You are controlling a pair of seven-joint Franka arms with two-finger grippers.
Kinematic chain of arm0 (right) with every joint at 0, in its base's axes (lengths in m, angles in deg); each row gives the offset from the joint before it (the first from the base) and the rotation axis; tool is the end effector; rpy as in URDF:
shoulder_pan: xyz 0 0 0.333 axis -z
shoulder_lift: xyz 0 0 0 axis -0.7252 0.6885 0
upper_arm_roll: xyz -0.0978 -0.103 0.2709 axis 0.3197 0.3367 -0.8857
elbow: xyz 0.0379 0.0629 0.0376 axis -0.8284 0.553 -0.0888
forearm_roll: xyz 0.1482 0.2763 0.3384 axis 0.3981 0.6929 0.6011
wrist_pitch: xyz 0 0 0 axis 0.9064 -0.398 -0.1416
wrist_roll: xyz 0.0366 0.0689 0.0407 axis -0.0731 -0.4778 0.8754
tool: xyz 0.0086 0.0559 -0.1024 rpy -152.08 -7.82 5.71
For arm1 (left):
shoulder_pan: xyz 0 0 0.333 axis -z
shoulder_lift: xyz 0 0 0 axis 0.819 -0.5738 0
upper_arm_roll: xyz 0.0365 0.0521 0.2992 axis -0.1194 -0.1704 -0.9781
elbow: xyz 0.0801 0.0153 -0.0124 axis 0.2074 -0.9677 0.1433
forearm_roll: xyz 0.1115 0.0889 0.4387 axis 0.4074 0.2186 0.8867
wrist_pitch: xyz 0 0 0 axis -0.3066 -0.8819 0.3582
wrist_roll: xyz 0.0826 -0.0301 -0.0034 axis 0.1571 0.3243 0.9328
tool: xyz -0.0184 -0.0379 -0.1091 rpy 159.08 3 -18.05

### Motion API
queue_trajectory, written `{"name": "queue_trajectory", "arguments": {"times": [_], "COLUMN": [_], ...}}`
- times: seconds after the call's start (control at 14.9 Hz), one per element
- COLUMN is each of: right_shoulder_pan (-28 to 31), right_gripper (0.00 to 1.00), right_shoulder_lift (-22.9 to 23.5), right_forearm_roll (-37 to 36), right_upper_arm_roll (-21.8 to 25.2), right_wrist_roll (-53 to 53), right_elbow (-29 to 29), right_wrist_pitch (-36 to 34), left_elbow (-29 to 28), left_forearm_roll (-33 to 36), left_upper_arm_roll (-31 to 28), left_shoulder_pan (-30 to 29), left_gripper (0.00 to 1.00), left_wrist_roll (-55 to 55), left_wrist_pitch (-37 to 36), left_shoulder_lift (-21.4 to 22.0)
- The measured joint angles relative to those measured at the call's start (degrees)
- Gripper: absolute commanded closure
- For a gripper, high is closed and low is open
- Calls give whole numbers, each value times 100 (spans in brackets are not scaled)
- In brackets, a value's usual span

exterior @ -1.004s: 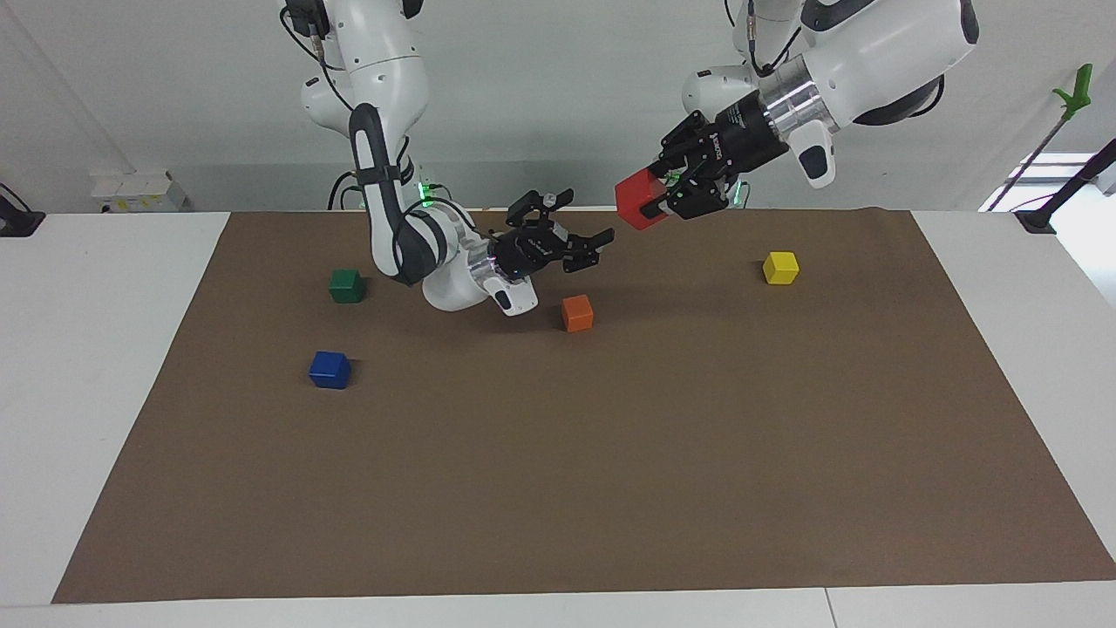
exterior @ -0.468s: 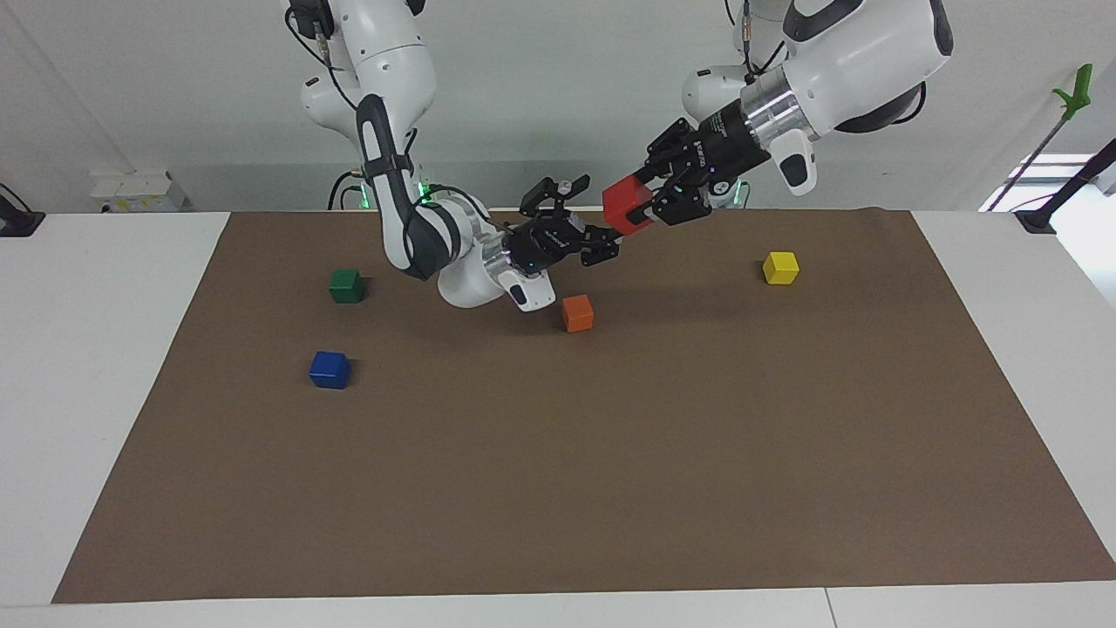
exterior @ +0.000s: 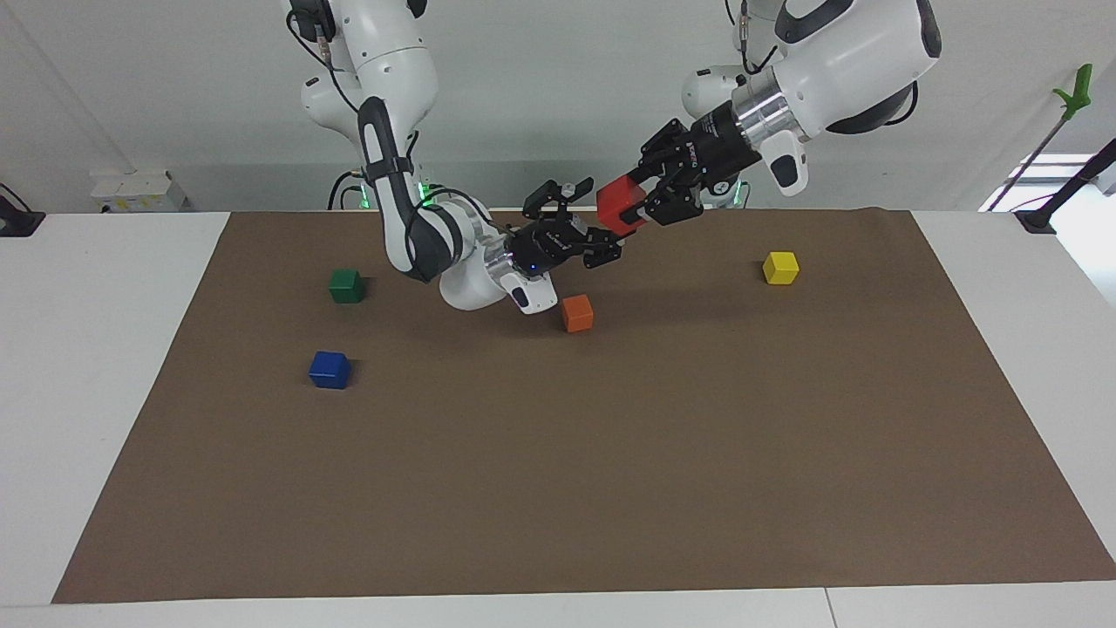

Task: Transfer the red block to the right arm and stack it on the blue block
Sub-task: 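Carry the red block toward the right gripper and grasp it there, then open the left gripper while the right gripper pulls the red block away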

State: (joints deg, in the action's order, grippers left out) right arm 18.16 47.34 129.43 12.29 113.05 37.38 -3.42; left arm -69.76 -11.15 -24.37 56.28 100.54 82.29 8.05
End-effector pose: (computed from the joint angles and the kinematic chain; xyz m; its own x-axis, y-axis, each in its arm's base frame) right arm 0.5635 0.3729 0.3478 0.9806 -0.1957 -0.0037 0.1365 0.6968 -0.7041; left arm 0.5957 -0.2908 0.6318 0.0163 0.7042 -0.7098 0.9920 -0.1003 -0.0767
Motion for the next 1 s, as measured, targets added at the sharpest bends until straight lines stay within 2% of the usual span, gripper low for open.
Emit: {"name": "queue_trajectory", "arguments": {"times": [0.07,0.13,0.54,0.6,0.67,0.74,0.8,1.0], "right_shoulder_pan": [-2,-4,-3,-3,-3,-2,-1,14], "right_gripper": [63,100,100,100,100,100,100,100], "right_shoulder_lift": [3,18,28,28,28,28,28,28], "right_forearm_roll": [-1,0,15,15,15,15,15,29], "right_upper_arm_roll": [-3,-15,-28,-28,-28,-28,-28,-28], "right_wrist_roll": [0,0,-66,-66,-67,-67,-67,-67], "right_elbow": [-3,-4,-8,-8,-8,-9,-10,-43], "right_wrist_pitch": [23,52,45,45,45,45,45,45], "left_elbow": [4,7,2,2,2,2,2,0], "left_forearm_roll": [-7,-6,18,18,18,18,18,17], "left_upper_arm_roll": [2,4,4,4,4,4,4,5], "left_shoulder_pan": [0,2,3,3,3,4,4,5], "left_gripper": [100,100,100,93,63,19,0,0], "left_wrist_roll": [0,0,-88,-88,-88,-88,-88,-59], "left_wrist_pitch": [4,10,12,13,14,17,19,18], "left_shoulder_lift": [3,17,31,32,32,32,32,32]}}
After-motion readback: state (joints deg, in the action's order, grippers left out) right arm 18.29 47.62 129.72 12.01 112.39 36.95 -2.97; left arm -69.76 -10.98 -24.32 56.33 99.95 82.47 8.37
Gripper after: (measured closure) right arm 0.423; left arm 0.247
